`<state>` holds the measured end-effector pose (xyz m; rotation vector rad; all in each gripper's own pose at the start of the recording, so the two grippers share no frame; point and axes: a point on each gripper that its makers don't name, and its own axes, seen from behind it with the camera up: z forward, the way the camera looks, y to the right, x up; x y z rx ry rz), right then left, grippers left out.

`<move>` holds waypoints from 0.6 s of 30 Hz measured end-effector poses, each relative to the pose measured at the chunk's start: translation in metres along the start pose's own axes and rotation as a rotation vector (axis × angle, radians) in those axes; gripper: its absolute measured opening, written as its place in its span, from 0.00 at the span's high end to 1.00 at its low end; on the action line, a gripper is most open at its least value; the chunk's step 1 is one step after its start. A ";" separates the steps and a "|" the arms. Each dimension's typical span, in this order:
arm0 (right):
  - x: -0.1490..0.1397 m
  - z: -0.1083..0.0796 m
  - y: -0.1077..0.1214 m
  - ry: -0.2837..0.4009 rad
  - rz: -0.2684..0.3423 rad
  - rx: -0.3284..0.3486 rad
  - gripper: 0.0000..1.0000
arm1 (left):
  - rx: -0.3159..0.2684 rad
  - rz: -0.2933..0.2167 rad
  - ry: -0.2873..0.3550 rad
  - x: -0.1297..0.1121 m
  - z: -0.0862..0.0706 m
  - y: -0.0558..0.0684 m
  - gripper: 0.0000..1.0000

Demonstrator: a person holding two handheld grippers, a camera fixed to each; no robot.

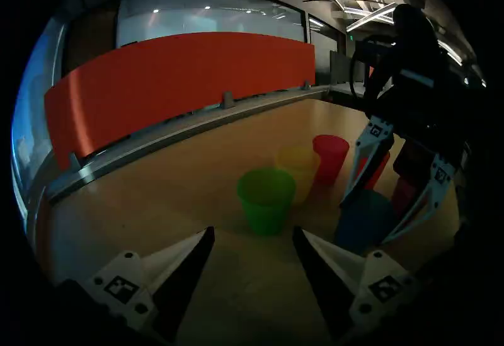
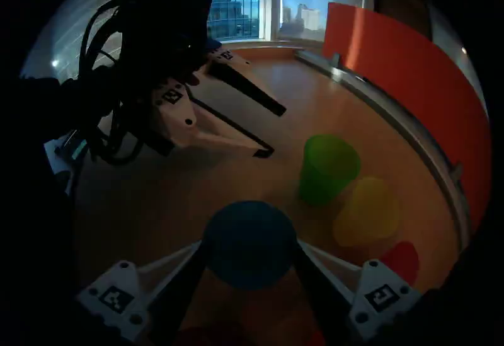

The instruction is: Pour water

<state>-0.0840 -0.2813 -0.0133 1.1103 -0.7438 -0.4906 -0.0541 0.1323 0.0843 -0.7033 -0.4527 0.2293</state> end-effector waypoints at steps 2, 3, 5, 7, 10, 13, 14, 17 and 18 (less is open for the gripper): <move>0.004 -0.001 -0.002 0.015 0.004 0.002 0.08 | -0.003 0.001 -0.001 0.000 0.001 0.001 0.08; 0.006 -0.002 -0.002 0.026 0.007 0.003 0.08 | -0.005 0.002 -0.002 0.000 0.001 0.002 0.08; 0.013 -0.006 -0.004 0.051 0.012 0.004 0.08 | -0.011 0.002 -0.004 0.000 0.001 0.004 0.08; 0.018 -0.010 -0.005 0.073 0.016 0.002 0.08 | -0.018 0.003 -0.009 0.000 0.002 0.006 0.08; 0.024 -0.018 -0.005 0.107 0.019 -0.008 0.09 | -0.025 0.007 -0.013 0.001 0.004 0.009 0.08; 0.029 -0.026 -0.005 0.141 0.024 -0.022 0.08 | -0.030 0.013 -0.013 0.003 0.007 0.011 0.08; 0.031 -0.029 -0.004 0.153 0.027 -0.027 0.08 | -0.032 0.015 -0.012 0.003 0.008 0.012 0.08; 0.035 -0.039 -0.002 0.185 0.038 -0.044 0.09 | -0.039 0.018 -0.013 0.005 0.012 0.014 0.08; 0.036 -0.043 -0.001 0.194 0.041 -0.050 0.09 | -0.040 0.017 -0.015 0.005 0.013 0.014 0.08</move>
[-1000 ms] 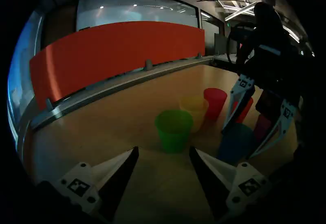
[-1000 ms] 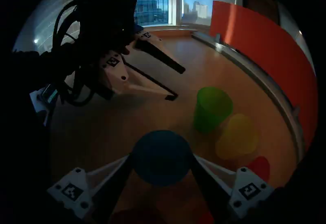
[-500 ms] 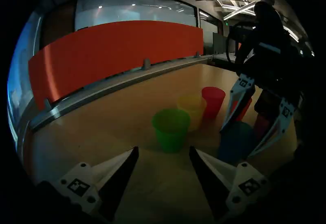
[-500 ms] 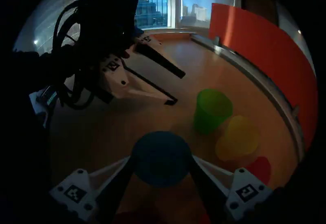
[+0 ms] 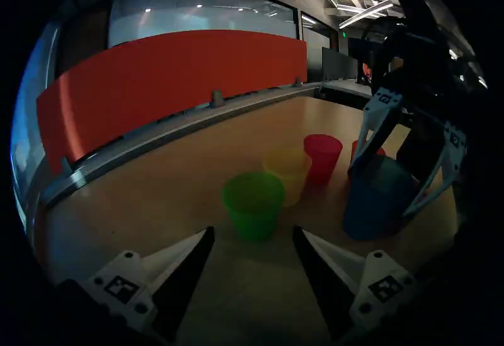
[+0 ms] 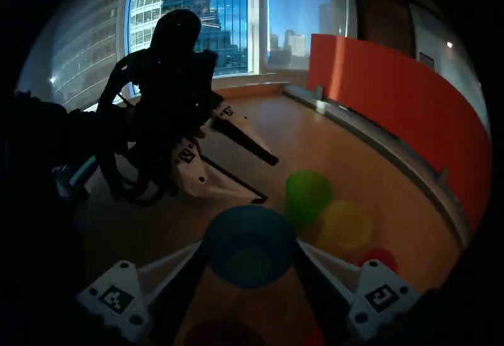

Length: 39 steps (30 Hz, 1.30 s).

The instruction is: Pour water

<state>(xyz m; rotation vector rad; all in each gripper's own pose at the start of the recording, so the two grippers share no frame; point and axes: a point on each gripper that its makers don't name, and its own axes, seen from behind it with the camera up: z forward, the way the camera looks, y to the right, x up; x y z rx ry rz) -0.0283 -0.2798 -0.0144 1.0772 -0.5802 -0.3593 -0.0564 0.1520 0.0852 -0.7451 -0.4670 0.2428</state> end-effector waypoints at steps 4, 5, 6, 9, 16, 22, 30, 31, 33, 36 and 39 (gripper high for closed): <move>0.008 -0.014 0.004 0.041 0.005 -0.028 0.09 | -0.001 -0.002 -0.013 -0.002 0.006 -0.001 0.08; 0.010 -0.018 0.006 0.053 0.005 -0.036 0.09 | 0.000 -0.001 -0.018 -0.002 0.008 -0.001 0.08; 0.012 -0.022 0.007 0.065 0.007 -0.043 0.09 | 0.000 -0.001 -0.021 -0.003 0.009 -0.002 0.08; 0.020 -0.034 0.010 0.106 0.013 -0.064 0.08 | 0.000 0.000 -0.032 -0.004 0.014 -0.003 0.08; 0.039 -0.067 0.018 0.215 0.035 -0.119 0.08 | -0.013 -0.009 -0.045 -0.003 0.025 -0.001 0.08; 0.051 -0.092 0.023 0.292 0.039 -0.162 0.09 | -0.027 -0.018 -0.049 0.001 0.034 0.002 0.08; 0.059 -0.118 0.025 0.361 0.040 -0.202 0.08 | -0.039 -0.013 -0.053 0.008 0.046 0.005 0.08; 0.060 -0.121 0.026 0.368 0.041 -0.207 0.08 | -0.038 -0.012 -0.053 0.008 0.047 0.005 0.08; 0.061 -0.126 0.026 0.381 0.042 -0.217 0.09 | -0.036 -0.013 -0.054 0.009 0.050 0.005 0.08; 0.063 -0.134 0.026 0.398 0.043 -0.227 0.09 | -0.037 -0.019 -0.059 0.009 0.054 0.005 0.08; 0.064 -0.140 0.026 0.407 0.047 -0.235 0.09 | -0.035 -0.022 -0.063 0.009 0.058 0.005 0.08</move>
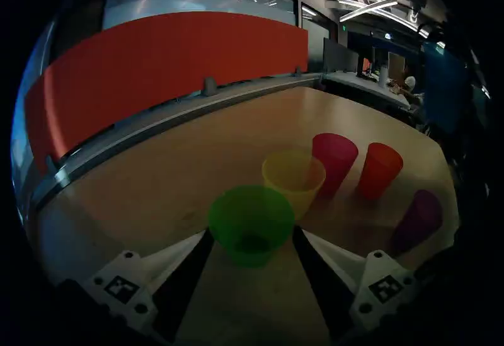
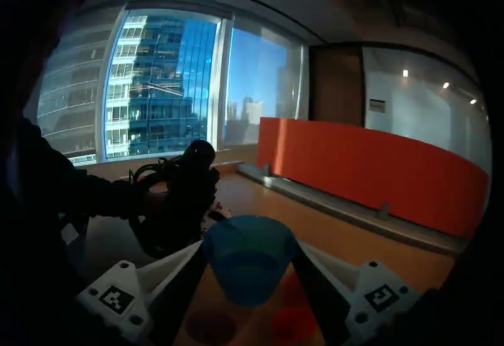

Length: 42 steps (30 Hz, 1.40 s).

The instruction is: Pour water

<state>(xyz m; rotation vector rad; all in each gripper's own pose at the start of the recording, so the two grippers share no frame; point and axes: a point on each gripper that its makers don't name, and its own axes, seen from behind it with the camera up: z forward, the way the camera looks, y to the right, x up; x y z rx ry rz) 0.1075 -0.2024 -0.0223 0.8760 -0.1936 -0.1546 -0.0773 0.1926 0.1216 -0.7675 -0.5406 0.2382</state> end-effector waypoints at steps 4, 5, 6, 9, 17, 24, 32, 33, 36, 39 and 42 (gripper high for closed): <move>-0.001 -0.004 0.005 0.002 0.003 -0.012 0.09 | 0.005 -0.003 0.003 0.002 0.004 -0.002 0.08; -0.001 -0.004 0.006 0.002 0.003 -0.015 0.09 | 0.005 -0.004 0.003 0.003 0.004 -0.003 0.08; -0.002 -0.005 0.006 0.002 0.004 -0.016 0.09 | 0.005 -0.007 0.003 0.003 0.005 -0.003 0.08; -0.004 -0.007 0.007 0.003 0.007 -0.018 0.09 | 0.001 -0.015 0.002 0.004 0.008 -0.003 0.08; -0.005 -0.009 0.009 0.006 0.011 -0.025 0.09 | -0.010 -0.045 0.013 0.006 0.012 -0.001 0.13; -0.002 -0.011 0.010 0.010 0.008 -0.031 0.09 | -0.032 -0.063 0.024 0.011 0.008 0.004 0.13; 0.002 -0.012 0.009 0.016 0.010 -0.034 0.09 | -0.033 -0.012 0.068 0.028 -0.020 0.015 0.13; 0.002 -0.012 0.008 0.017 0.009 -0.035 0.09 | -0.032 -0.005 0.076 0.030 -0.025 0.017 0.13; 0.003 -0.013 0.007 0.019 0.009 -0.036 0.09 | -0.026 0.015 0.103 0.037 -0.041 0.023 0.13; 0.005 -0.013 0.006 0.021 0.005 -0.038 0.09 | -0.024 0.029 0.131 0.043 -0.059 0.030 0.13; 0.007 -0.013 0.004 0.020 0.001 -0.037 0.09 | -0.024 0.036 0.159 0.048 -0.076 0.037 0.13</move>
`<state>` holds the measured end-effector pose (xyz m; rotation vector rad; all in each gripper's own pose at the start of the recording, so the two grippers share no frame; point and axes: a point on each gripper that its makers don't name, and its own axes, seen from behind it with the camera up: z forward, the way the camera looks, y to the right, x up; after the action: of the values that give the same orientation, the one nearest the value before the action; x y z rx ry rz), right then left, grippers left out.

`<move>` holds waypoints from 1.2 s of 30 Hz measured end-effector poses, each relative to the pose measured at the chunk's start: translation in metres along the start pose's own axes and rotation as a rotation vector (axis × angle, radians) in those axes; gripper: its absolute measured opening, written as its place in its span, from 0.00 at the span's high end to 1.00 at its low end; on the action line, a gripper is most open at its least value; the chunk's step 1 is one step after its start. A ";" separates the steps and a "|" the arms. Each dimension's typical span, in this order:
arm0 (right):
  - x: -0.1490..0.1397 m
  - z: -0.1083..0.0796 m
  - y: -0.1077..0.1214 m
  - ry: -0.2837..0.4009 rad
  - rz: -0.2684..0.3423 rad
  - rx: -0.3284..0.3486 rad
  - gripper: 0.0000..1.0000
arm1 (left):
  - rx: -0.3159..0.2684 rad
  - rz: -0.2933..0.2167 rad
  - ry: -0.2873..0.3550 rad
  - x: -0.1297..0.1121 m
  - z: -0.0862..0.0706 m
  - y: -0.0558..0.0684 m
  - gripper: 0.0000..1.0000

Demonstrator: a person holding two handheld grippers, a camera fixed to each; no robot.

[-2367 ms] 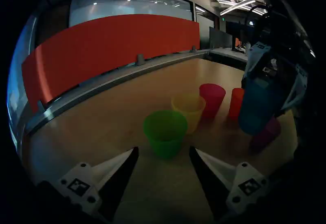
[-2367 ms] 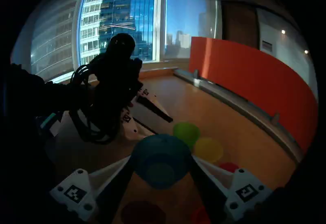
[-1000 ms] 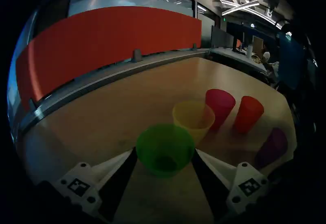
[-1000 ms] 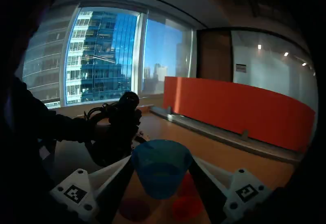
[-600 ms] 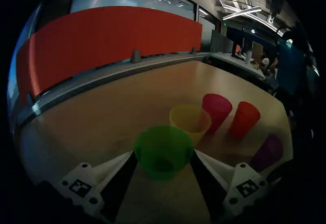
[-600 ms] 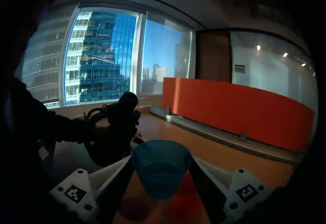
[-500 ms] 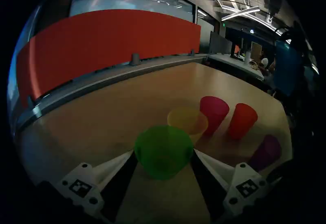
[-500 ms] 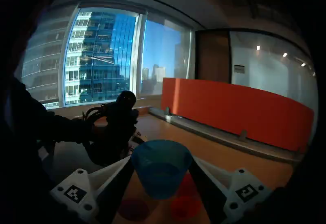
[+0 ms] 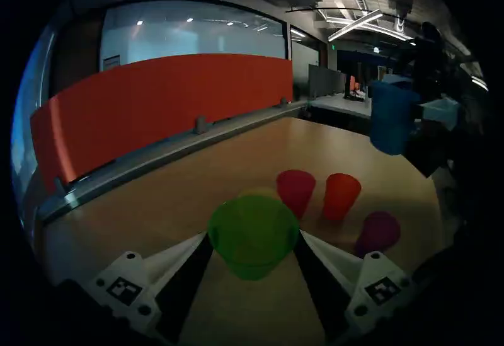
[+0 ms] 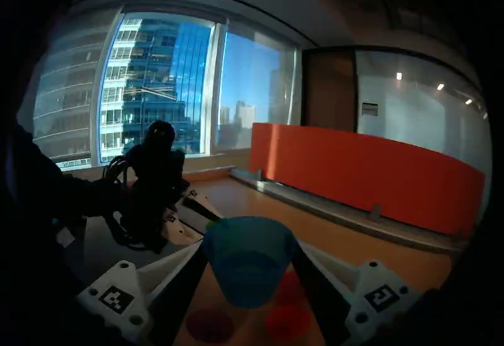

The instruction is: Pour water

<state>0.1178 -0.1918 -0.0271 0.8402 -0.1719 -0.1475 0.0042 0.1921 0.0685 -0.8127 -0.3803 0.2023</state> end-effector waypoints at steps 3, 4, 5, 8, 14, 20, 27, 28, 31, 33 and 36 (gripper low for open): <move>0.001 0.001 -0.002 0.001 -0.003 0.001 0.09 | 0.004 0.000 0.029 0.009 -0.016 0.005 0.13; 0.002 0.001 -0.003 0.001 -0.003 0.003 0.09 | 0.004 -0.003 0.038 0.010 -0.021 0.007 0.13; 0.002 0.001 -0.004 0.002 -0.004 0.004 0.09 | 0.003 -0.005 0.047 0.013 -0.026 0.009 0.13; 0.002 0.002 -0.005 0.002 -0.004 0.008 0.09 | -0.003 -0.013 0.065 0.018 -0.040 0.017 0.13; 0.003 0.005 -0.008 0.006 -0.007 0.008 0.08 | -0.014 -0.028 0.116 0.032 -0.066 0.027 0.13; 0.006 0.007 -0.011 0.013 -0.007 0.016 0.08 | -0.016 -0.032 0.165 0.046 -0.087 0.033 0.13; 0.009 0.011 -0.017 0.014 -0.017 0.022 0.07 | -0.005 -0.024 0.207 0.057 -0.106 0.040 0.13; 0.009 0.011 -0.018 0.015 -0.017 0.023 0.07 | -0.006 -0.023 0.211 0.058 -0.108 0.041 0.13; 0.010 0.012 -0.020 0.019 -0.017 0.028 0.07 | -0.007 -0.019 0.226 0.063 -0.114 0.044 0.13; 0.011 0.013 -0.022 0.021 -0.017 0.032 0.07 | -0.009 -0.018 0.237 0.065 -0.118 0.046 0.13; 0.011 0.014 -0.022 0.022 -0.019 0.035 0.07 | -0.016 -0.016 0.253 0.068 -0.123 0.051 0.13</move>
<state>0.1240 -0.2184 -0.0338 0.8785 -0.1457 -0.1534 0.1145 0.1658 -0.0285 -0.8390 -0.1507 0.0801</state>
